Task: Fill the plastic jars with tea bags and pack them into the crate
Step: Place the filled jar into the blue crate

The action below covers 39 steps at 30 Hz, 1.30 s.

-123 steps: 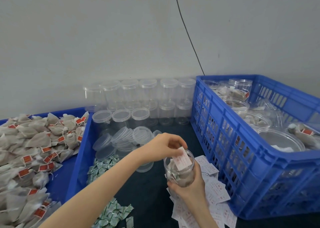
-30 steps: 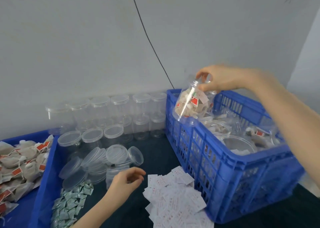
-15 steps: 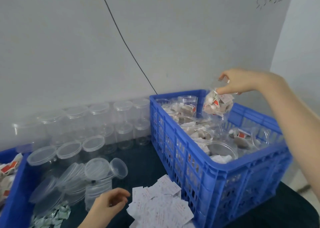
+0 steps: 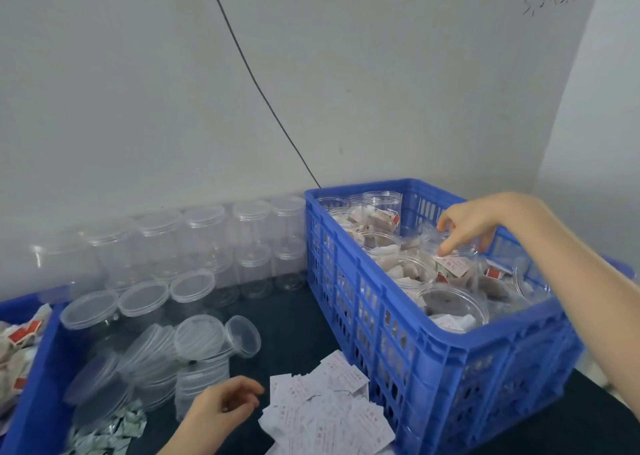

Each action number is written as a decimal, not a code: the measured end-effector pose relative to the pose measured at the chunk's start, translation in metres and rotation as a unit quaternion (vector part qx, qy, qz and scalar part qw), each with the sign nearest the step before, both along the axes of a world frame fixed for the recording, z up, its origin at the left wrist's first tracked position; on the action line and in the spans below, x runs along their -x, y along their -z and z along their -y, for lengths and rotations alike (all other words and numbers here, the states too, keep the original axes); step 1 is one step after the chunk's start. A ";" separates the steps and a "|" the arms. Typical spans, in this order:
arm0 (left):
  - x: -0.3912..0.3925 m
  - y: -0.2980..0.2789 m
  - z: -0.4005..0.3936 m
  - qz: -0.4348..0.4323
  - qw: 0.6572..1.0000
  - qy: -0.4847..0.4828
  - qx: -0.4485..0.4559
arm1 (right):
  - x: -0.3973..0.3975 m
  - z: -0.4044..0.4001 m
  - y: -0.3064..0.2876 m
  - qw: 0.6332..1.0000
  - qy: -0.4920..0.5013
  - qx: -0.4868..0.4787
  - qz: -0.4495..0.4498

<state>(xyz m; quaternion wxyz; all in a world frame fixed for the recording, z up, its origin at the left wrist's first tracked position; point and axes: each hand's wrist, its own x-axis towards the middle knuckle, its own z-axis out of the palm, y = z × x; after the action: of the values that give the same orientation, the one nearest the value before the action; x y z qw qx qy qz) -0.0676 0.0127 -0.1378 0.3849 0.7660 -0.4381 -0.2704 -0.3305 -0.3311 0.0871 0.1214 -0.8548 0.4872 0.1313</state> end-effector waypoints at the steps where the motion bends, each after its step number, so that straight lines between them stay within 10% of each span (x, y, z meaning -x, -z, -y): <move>1: -0.001 0.000 0.000 -0.003 1.000 -0.001 0.002 | -0.002 0.001 0.001 1.000 -0.002 -0.003 0.000; 21: -0.010 0.000 0.001 -0.035 0.999 -0.001 0.022 | -0.022 0.007 0.001 1.000 0.003 0.005 -0.021; 30: -0.023 -0.011 0.002 -0.040 0.996 -0.056 0.051 | -0.095 -0.082 -0.032 0.958 -0.203 0.203 0.024; 39: -0.040 -0.019 -0.009 -0.033 0.988 -0.109 0.103 | -0.229 -0.170 0.017 0.908 -0.397 0.106 0.079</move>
<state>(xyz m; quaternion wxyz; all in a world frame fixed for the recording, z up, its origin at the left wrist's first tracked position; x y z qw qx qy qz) -0.0272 0.0221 -0.1186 0.5035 0.7560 -0.3645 -0.2053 -0.1010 -0.1612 0.0701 0.0060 -0.9930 0.1074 0.0484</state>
